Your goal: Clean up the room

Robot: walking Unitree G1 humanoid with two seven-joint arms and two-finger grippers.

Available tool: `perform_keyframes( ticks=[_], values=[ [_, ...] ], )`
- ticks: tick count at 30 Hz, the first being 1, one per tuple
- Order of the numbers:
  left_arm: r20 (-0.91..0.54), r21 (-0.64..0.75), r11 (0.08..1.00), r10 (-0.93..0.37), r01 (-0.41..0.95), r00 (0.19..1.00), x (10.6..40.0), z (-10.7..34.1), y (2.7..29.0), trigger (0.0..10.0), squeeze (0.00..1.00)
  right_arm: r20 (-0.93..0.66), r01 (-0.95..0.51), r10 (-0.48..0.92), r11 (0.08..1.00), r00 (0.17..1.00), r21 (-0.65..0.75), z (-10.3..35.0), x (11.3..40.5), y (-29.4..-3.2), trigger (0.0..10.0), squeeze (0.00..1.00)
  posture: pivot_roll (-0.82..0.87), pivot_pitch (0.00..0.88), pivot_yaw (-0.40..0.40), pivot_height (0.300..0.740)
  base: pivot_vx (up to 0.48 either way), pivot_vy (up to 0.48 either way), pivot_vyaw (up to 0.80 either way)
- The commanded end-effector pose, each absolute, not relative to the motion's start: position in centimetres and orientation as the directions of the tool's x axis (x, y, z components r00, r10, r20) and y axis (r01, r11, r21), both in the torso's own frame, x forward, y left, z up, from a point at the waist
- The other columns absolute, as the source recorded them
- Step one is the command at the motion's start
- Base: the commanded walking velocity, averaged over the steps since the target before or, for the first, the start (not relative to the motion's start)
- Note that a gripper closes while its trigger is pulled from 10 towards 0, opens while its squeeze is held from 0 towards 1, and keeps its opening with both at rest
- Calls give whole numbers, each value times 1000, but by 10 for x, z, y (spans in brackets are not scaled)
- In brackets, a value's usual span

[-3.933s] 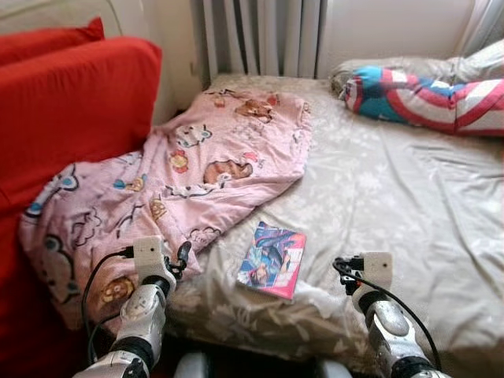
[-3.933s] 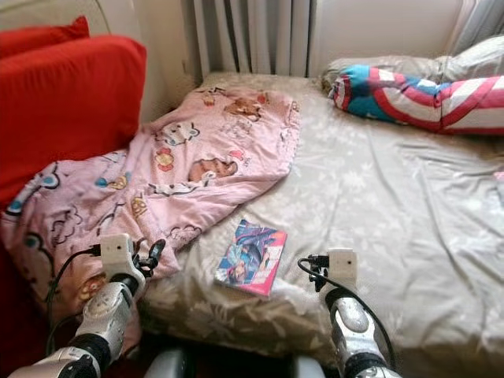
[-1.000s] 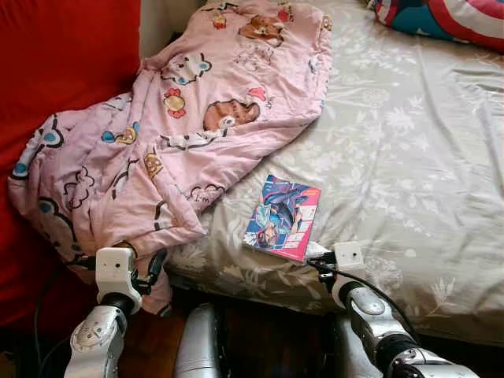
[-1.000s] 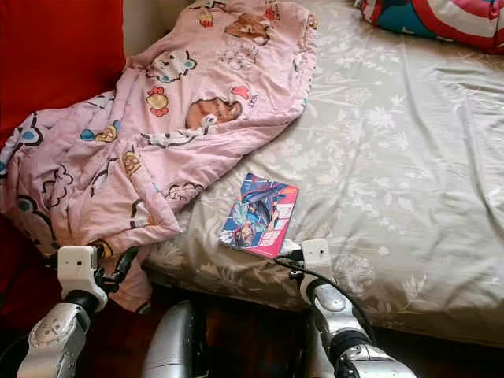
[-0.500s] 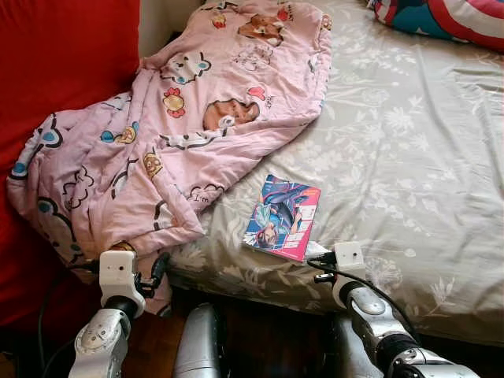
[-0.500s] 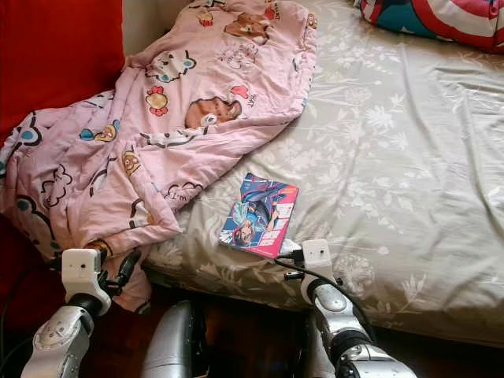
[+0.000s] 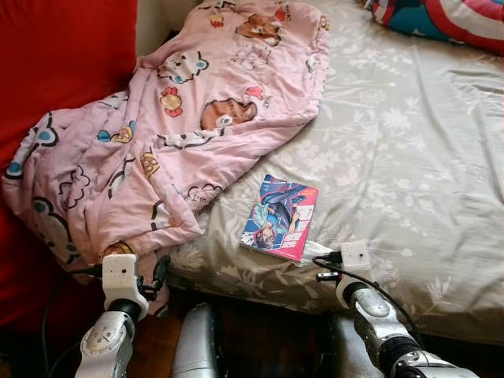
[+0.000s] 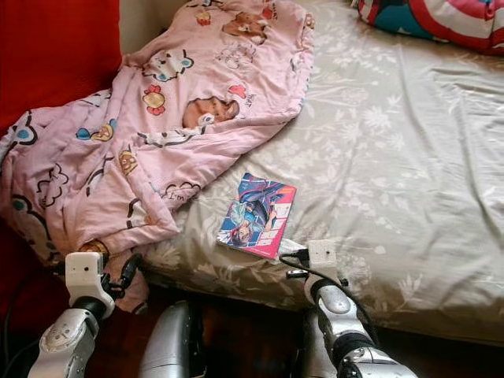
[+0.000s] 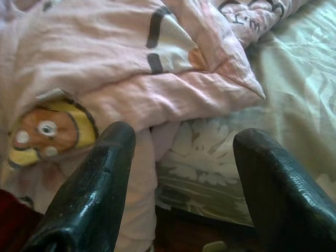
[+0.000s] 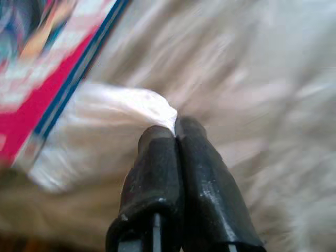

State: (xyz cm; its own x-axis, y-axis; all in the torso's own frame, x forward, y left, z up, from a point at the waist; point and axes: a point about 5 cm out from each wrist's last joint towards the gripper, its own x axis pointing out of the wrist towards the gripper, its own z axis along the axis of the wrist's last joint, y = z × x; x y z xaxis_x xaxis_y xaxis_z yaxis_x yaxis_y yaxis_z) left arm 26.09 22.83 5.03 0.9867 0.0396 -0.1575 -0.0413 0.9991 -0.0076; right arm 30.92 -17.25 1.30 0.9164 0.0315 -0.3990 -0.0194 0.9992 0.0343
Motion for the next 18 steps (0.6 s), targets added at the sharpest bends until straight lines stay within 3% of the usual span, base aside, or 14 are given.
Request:
perform_keyframes(
  ticks=[1,6,11,12,13,18],
  values=[
    [-171,-3,998,67,-69,983,257,46,234,10000,0,-391,15,6,999,920,52,11,306,-177,0,0,139,183,15,597,0,0,0],
    [-188,-19,996,82,-87,979,266,38,229,10000,0,-264,77,-46,991,963,106,23,306,-196,0,0,77,112,-10,597,0,0,0],
    [-216,-17,994,99,-105,971,267,28,230,10000,0,-197,49,-23,991,980,128,24,300,-196,0,0,56,66,-25,597,0,0,0],
    [-225,-22,992,115,-123,968,268,26,231,10000,0,-203,29,-3,992,979,123,21,296,-194,8706,0,43,52,-27,597,0,0,0],
    [-232,-27,991,120,-129,965,268,24,232,10000,0,-214,29,-2,992,977,122,18,294,-194,10000,0,30,37,-31,597,0,0,0],
    [-305,-32,991,111,-127,946,268,9,227,10000,0,-313,101,-58,987,948,122,-1,279,-201,10000,0,27,0,-27,597,0,0,0]
  ],
)
